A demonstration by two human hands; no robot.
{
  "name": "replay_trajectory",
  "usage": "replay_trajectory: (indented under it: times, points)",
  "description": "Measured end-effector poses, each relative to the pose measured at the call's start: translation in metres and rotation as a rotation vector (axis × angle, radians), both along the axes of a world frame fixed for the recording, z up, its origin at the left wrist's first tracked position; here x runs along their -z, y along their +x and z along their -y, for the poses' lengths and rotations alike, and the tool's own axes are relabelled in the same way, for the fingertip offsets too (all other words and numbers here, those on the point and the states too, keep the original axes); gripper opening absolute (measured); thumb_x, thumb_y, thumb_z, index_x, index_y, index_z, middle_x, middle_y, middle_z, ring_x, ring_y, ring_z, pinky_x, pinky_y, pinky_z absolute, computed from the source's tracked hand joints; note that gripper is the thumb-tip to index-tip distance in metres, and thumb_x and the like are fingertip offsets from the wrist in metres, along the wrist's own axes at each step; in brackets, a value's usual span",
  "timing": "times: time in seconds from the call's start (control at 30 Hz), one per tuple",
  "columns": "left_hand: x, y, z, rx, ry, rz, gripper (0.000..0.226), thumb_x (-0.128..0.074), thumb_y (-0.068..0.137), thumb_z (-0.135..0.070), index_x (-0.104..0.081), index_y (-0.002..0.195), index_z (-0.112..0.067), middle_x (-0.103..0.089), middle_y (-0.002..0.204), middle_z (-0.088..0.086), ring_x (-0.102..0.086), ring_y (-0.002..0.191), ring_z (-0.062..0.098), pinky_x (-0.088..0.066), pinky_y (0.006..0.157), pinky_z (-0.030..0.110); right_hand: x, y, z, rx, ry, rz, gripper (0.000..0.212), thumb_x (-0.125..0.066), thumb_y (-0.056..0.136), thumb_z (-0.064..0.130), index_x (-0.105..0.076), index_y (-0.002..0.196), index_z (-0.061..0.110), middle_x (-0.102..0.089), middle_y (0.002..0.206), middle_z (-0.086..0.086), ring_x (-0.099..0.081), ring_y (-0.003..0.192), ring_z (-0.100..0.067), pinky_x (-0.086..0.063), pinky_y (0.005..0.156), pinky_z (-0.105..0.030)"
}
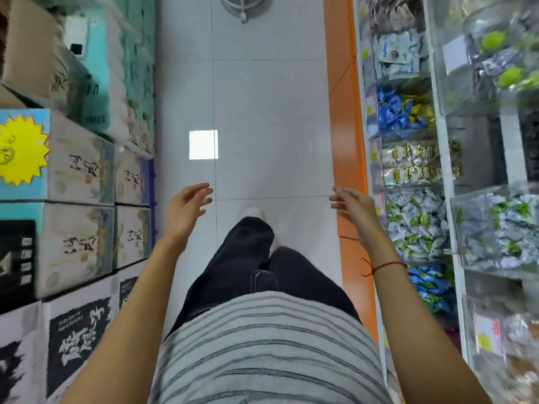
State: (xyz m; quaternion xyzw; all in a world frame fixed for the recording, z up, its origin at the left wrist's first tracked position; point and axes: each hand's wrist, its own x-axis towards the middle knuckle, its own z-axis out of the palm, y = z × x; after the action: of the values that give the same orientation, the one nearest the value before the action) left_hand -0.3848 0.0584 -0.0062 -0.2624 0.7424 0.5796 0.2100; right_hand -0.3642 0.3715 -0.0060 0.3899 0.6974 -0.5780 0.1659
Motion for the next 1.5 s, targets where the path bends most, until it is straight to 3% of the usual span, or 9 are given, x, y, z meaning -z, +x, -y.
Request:
replay_trajectory:
  times: [0.2,0.4,0.67,0.93,1.13,1.33,1.5]
  points:
    - [-0.01,-0.152,-0.018,0.01,0.014,-0.004,0.024,-0.051,0.098,-0.021,-0.059,0.119,-0.013,-0.064,0.114,0.002,-0.062,0.104,0.019,-0.048,0.092,0.032,-0.01,-0.114,-0.02,0.089,0.011,-0.002,0.023,-0.052,0.097,0.022,-0.063,0.114,0.011,-0.066,0.097,-0.004,-0.061,0.08,-0.01,-0.049,0.079,-0.022]
    - [-0.008,-0.286,-0.045,0.039,0.017,-0.016,0.025,-0.05,0.099,-0.023,-0.059,0.12,-0.013,-0.063,0.12,0.004,-0.061,0.108,0.019,-0.048,0.097,0.034,-0.006,-0.248,-0.047,0.113,-0.003,0.007,0.027,-0.052,0.097,0.022,-0.061,0.118,0.007,-0.065,0.107,-0.011,-0.061,0.089,-0.016,-0.048,0.089,-0.028]
    - [-0.009,-0.444,-0.067,-0.043,0.009,-0.005,0.026,-0.052,0.098,-0.022,-0.059,0.121,-0.014,-0.064,0.117,0.002,-0.062,0.102,0.015,-0.049,0.092,0.031,-0.008,-0.451,-0.08,0.036,0.0,0.0,0.019,-0.055,0.096,0.021,-0.063,0.109,0.012,-0.066,0.098,-0.005,-0.062,0.079,-0.01,-0.05,0.077,-0.021]
    - [0.0,-0.601,-0.074,-0.057,0.011,0.046,0.016,-0.055,0.096,-0.021,-0.062,0.11,-0.02,-0.066,0.11,-0.001,-0.063,0.099,0.014,-0.048,0.09,0.031,0.001,-0.608,-0.082,-0.02,-0.007,-0.006,0.018,-0.053,0.096,0.019,-0.064,0.108,0.015,-0.067,0.092,-0.001,-0.063,0.079,-0.01,-0.05,0.078,-0.022]
    - [0.001,-0.758,-0.093,0.075,0.035,0.031,0.015,-0.055,0.096,-0.02,-0.062,0.109,-0.021,-0.067,0.102,-0.006,-0.063,0.09,0.007,-0.049,0.084,0.026,0.004,-0.711,-0.086,0.176,0.013,-0.026,0.012,-0.054,0.096,0.019,-0.064,0.102,0.018,-0.067,0.09,-0.001,-0.063,0.076,-0.01,-0.05,0.08,-0.024]
    - [-0.016,-0.918,-0.146,0.303,0.043,-0.001,0.011,-0.055,0.095,-0.016,-0.062,0.101,-0.02,-0.065,0.095,-0.001,-0.06,0.086,0.011,-0.045,0.084,0.028,-0.005,-0.789,-0.106,0.413,0.053,-0.043,0.01,-0.053,0.095,0.014,-0.061,0.097,0.019,-0.066,0.088,0.002,-0.062,0.074,-0.006,-0.05,0.077,-0.021]
    - [-0.016,-1.028,-0.212,0.551,0.038,-0.027,0.016,-0.05,0.098,-0.012,-0.059,0.111,-0.011,-0.06,0.106,0.01,-0.056,0.088,0.018,-0.046,0.068,0.017,-0.003,-0.852,-0.138,0.525,0.078,-0.026,0.015,-0.054,0.095,0.012,-0.064,0.106,0.009,-0.066,0.103,-0.013,-0.063,0.084,-0.02,-0.05,0.059,-0.01]
